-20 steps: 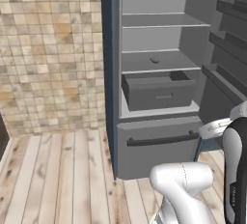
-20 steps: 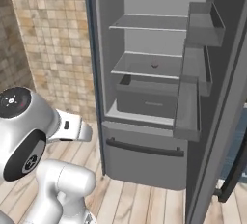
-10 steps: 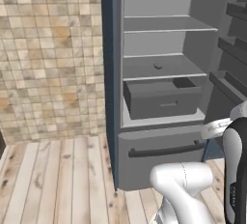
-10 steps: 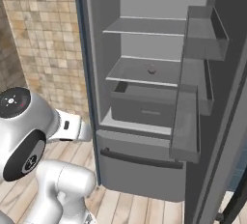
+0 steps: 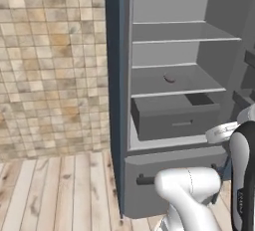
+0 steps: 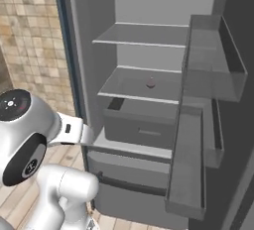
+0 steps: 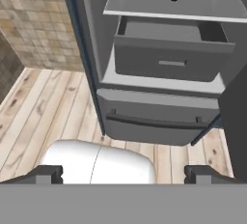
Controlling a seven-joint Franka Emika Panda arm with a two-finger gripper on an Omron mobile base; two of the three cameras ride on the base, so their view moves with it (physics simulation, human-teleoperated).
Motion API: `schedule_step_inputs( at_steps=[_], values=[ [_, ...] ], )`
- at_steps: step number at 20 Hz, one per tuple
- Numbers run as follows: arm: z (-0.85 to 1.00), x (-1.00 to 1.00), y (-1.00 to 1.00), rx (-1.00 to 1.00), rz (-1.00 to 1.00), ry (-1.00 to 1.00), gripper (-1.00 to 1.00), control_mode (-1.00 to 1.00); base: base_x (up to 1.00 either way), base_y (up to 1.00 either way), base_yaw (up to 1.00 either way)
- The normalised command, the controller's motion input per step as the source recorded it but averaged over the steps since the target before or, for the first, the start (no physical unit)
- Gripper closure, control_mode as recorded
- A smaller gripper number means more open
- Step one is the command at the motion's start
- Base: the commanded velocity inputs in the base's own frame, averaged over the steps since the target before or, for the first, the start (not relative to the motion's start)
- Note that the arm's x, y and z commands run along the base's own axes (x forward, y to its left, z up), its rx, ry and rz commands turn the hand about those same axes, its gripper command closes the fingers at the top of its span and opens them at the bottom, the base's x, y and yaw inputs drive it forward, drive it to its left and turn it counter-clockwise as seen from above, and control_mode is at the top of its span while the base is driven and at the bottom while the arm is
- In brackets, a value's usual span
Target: Place one eggplant and one steak in each tupperware on the nearby counter, to pack two identical lunches.
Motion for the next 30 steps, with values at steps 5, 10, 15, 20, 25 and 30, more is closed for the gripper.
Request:
schedule_step_inputs(
  at_steps=[5,10,15,20,25,30],
  values=[
    [0.00,0.00,0.00,0.00,0.00,0.00,-1.00,1.00,0.57,-0.47,0.00],
    [0.00,0.00,0.00,0.00,0.00,0.00,-1.00,1.00,0.33,-0.34,0.00],
    [0.00,0.00,0.00,0.00,0.00,0.00,-1.00,1.00,0.59,0.00,0.00],
    [0.00,0.00,0.00,0.00,0.00,0.00,-1.00,1.00,0.40,0.00,0.00],
    [0.00,0.00,0.00,0.00,0.00,0.00,-1.00,1.00,0.07,-0.01,0.00],
    [-0.14,0.21,0.00,0.00,0.00,0.00,-1.00,-1.00,0.05,0.00,0.00]
  ],
)
